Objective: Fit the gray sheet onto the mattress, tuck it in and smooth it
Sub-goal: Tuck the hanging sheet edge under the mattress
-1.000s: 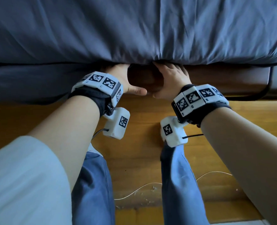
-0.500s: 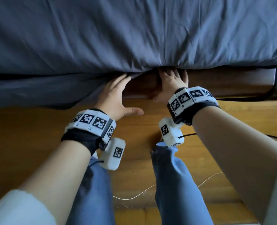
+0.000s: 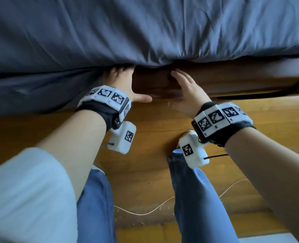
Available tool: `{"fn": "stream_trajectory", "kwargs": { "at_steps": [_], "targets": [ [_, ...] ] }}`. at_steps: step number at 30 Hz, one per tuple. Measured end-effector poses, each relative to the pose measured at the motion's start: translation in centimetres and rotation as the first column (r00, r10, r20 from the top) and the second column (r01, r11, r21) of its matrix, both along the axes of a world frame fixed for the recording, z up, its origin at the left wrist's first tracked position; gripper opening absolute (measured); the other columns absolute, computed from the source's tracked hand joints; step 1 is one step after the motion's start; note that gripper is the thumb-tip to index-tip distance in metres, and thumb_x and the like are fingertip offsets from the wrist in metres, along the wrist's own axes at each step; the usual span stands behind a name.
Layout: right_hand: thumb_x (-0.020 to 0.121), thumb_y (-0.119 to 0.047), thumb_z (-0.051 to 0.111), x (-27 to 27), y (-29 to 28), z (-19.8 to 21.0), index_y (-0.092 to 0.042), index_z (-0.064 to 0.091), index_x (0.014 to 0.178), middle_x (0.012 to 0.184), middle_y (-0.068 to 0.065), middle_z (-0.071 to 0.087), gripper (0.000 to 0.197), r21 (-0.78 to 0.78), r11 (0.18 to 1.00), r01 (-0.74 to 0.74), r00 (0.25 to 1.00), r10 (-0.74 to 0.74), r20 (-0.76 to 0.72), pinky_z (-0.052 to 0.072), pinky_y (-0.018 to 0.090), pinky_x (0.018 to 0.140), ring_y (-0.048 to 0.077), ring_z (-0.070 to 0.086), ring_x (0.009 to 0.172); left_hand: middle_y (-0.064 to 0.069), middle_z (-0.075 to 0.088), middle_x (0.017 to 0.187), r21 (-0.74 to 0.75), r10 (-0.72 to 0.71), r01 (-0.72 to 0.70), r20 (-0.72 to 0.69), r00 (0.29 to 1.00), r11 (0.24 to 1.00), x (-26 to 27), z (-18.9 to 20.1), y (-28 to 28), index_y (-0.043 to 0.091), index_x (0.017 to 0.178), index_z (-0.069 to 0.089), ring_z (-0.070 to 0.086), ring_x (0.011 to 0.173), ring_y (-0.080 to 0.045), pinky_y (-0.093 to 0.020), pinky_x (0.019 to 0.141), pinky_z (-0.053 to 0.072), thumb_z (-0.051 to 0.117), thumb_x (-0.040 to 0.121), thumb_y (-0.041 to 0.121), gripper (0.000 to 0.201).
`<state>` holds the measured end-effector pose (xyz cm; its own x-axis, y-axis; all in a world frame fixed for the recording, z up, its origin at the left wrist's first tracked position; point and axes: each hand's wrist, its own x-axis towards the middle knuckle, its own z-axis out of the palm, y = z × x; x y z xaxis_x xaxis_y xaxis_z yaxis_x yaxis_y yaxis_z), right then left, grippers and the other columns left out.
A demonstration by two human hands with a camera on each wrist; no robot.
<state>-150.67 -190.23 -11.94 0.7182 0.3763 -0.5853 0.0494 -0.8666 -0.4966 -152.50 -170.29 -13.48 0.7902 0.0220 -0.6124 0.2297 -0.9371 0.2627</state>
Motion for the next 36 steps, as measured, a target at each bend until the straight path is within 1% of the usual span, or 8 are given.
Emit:
{"fn": "stream_trajectory", "kwargs": {
  "at_steps": [4,7,11,16,21,25,30,36],
  "targets": [
    [0.078,-0.023,0.068,-0.2,0.9,1.1,-0.022,0.021,0.148,0.155,-0.002,0.020,0.084,-0.081,0.984,-0.159,0.984,0.165,0.074,0.022,0.034,0.114,0.019,0.021,0.143,-0.013,0.039,0.146,-0.078,0.088,-0.099,-0.131,0.988,0.992,1.8,-0.3,0.2,0.014,0.144,0.029,0.040,0.131,-0.035,-0.040,0.107,0.033,0.069,0.062,0.064,0.104],
    [0.079,-0.029,0.066,0.9,2.7,1.2,-0.024,0.018,0.148,0.156,-0.003,0.018,0.084,-0.150,0.964,-0.219,0.965,0.237,0.115,0.010,0.034,0.117,0.017,0.012,0.146,-0.011,0.043,0.143,-0.125,0.091,-0.107,-0.126,0.988,0.986,1.7,-0.2,0.6,0.016,0.141,0.034,0.043,0.129,-0.033,-0.038,0.105,0.037,0.069,0.063,0.064,0.098],
    [0.075,-0.039,0.068,2.2,5.0,0.4,-0.024,0.023,0.146,0.151,0.001,0.030,0.085,-0.250,0.948,-0.198,0.971,0.224,0.082,0.016,0.039,0.117,0.023,0.022,0.142,-0.005,0.041,0.146,-0.221,0.120,-0.135,-0.083,0.989,0.966,-0.3,0.3,1.9,0.022,0.143,0.033,0.039,0.134,-0.027,-0.039,0.110,0.034,0.064,0.050,0.072,0.111],
    [0.070,-0.040,0.070,3.8,7.0,-0.5,-0.027,0.039,0.137,0.139,0.006,0.045,0.076,-0.379,0.910,-0.169,0.982,0.189,0.017,0.023,0.043,0.111,0.027,0.036,0.133,-0.003,0.035,0.147,-0.255,0.233,-0.199,0.113,0.966,0.946,-3.6,1.9,3.0,0.019,0.142,0.035,0.031,0.137,-0.023,-0.043,0.115,0.022,0.074,0.059,0.057,0.100],
    [0.066,-0.045,0.073,4.2,7.3,-1.1,-0.028,0.037,0.140,0.142,0.006,0.043,0.084,-0.413,0.890,-0.193,0.981,0.191,-0.046,0.021,0.045,0.112,0.028,0.034,0.134,-0.009,0.046,0.136,-0.151,0.199,-0.161,0.289,0.936,0.975,-4.9,1.5,3.7,0.014,0.136,0.045,0.038,0.126,-0.032,-0.037,0.108,0.023,0.060,0.046,0.078,0.112],
    [0.069,-0.042,0.073,2.2,6.2,-1.2,-0.022,0.017,0.148,0.153,0.002,0.023,0.099,-0.311,0.936,-0.166,0.983,0.183,0.025,0.003,0.047,0.118,0.021,0.014,0.144,-0.007,0.037,0.146,-0.105,0.188,-0.172,0.168,0.968,0.979,-4.1,0.5,3.2,0.018,0.143,0.032,0.033,0.134,-0.030,-0.042,0.114,0.017,0.073,0.050,0.066,0.112],
    [0.076,-0.037,0.069,0.1,5.0,-0.7,-0.027,0.011,0.150,0.159,-0.006,0.004,0.095,-0.168,0.977,-0.131,0.990,0.137,0.024,-0.002,0.044,0.117,0.013,-0.002,0.147,-0.012,0.041,0.143,0.006,0.105,-0.106,0.084,0.991,0.994,-2.0,0.0,3.7,0.017,0.139,0.035,0.035,0.132,-0.032,-0.041,0.112,0.024,0.070,0.051,0.071,0.109],
    [0.076,-0.032,0.070,-0.8,5.3,0.6,-0.027,0.011,0.150,0.159,-0.007,0.008,0.095,-0.130,0.964,-0.234,0.968,0.243,0.063,0.000,0.036,0.118,0.012,0.002,0.147,-0.008,0.043,0.144,-0.075,0.130,-0.140,-0.133,0.983,0.987,0.0,-0.4,4.7,0.020,0.140,0.034,0.041,0.131,-0.031,-0.040,0.107,0.036,0.071,0.044,0.073,0.116]
  ]
}}
